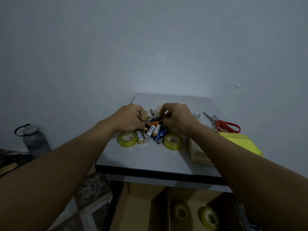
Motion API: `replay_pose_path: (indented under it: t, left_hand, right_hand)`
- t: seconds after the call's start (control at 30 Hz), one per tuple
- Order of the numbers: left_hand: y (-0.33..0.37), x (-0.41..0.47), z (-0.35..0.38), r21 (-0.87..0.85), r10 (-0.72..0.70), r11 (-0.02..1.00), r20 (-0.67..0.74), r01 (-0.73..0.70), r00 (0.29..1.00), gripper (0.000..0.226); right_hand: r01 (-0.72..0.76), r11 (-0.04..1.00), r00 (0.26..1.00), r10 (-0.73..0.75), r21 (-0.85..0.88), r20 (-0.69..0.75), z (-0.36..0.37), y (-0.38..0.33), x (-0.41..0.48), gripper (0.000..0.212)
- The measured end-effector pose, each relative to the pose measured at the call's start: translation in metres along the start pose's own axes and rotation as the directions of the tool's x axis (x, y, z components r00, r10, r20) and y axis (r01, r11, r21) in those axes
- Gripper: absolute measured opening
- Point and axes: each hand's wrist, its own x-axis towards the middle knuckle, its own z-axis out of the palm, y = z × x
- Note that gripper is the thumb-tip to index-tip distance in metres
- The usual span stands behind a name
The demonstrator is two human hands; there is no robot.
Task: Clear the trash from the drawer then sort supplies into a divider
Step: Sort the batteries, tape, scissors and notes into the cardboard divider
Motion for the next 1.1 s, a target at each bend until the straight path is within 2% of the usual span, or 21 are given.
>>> replay_pose_path:
  t: [0.23,0.53,0.87,1.0,1.1]
  left_hand:
    - [-0.002,0.002,-0.003,-0.058,0.005,0.998,0.004,-0.004,1.0,0.018]
    - [0.0,-0.003,-0.004,0.027,0.091,0.996,-0.032,-0.091,0.995,0.009]
    - [-0.002,-0.012,-0.013,-0.105,0.111,0.986,-0.195,-0.133,0.974,0.011]
    - [0.002,-0.031,-0.025,-0.176,0.089,0.975,-0.239,-0.133,0.967,0.009]
    - [0.006,-0.057,-0.035,-0.292,0.031,0.95,-0.271,-0.113,0.962,0.01]
  right_hand:
    - [-0.016,0.999,0.999,0.017,0.03,-0.036,-0.006,0.005,-0.002,0.023]
    - [-0.028,0.995,0.996,0.035,0.092,-0.078,-0.006,0.008,-0.008,0.021]
    - [-0.034,0.989,0.986,0.057,0.145,-0.154,-0.017,0.004,-0.018,0.018]
    - [-0.041,0.977,0.973,0.087,0.211,-0.213,-0.028,-0.003,-0.031,0.016]
    - [-0.037,0.962,0.965,0.105,0.271,-0.241,-0.042,-0.012,-0.046,0.014]
